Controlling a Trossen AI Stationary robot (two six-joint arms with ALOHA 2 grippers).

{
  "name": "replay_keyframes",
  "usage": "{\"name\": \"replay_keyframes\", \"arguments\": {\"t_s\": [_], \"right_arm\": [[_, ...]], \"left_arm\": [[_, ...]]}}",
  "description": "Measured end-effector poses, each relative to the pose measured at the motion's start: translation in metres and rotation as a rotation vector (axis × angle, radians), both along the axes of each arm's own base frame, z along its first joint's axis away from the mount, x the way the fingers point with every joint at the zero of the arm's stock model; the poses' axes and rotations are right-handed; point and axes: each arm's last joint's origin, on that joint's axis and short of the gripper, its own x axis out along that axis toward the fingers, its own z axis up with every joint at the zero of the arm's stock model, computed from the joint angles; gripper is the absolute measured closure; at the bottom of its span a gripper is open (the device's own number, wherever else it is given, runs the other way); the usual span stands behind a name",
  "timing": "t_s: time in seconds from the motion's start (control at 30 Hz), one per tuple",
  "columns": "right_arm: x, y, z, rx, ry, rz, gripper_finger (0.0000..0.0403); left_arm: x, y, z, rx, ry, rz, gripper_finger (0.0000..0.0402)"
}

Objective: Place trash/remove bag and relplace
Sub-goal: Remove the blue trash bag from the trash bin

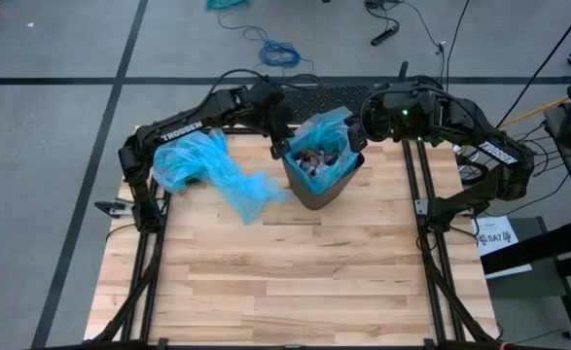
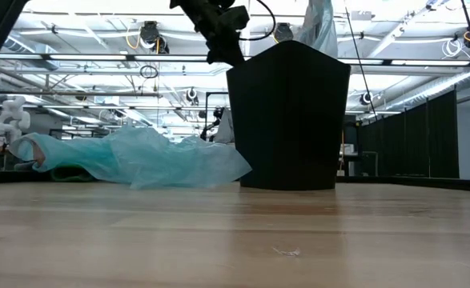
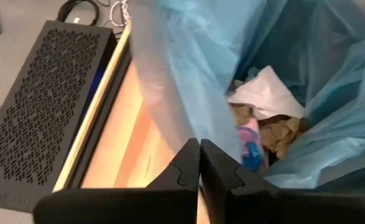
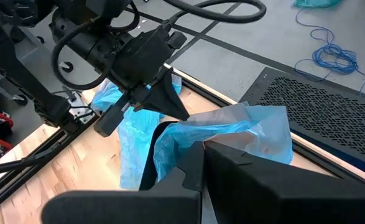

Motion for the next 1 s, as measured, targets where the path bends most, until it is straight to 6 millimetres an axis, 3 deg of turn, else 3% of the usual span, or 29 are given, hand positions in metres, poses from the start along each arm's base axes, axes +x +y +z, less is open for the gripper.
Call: {"name": "replay_keyframes", "arguments": {"t_s": [0.47,0.83,1.0], "right_arm": [[-0.001,0.0,-0.001,-0.001,0.018,0.003,0.0403],[-0.001,0.0,-0.001,0.0,0.019,0.004,0.0403],[-0.001,0.0,-0.001,0.0,0.019,0.004,0.0403]], "left_arm": [[-0.001,-0.001,0.005,0.07,-0.002,0.063,0.0377],[-0.007,0.013,0.006,0.005,-0.04,0.103,0.0283],[-0.01,0.03,-0.001,-0.072,-0.046,0.154,0.0271]]}}
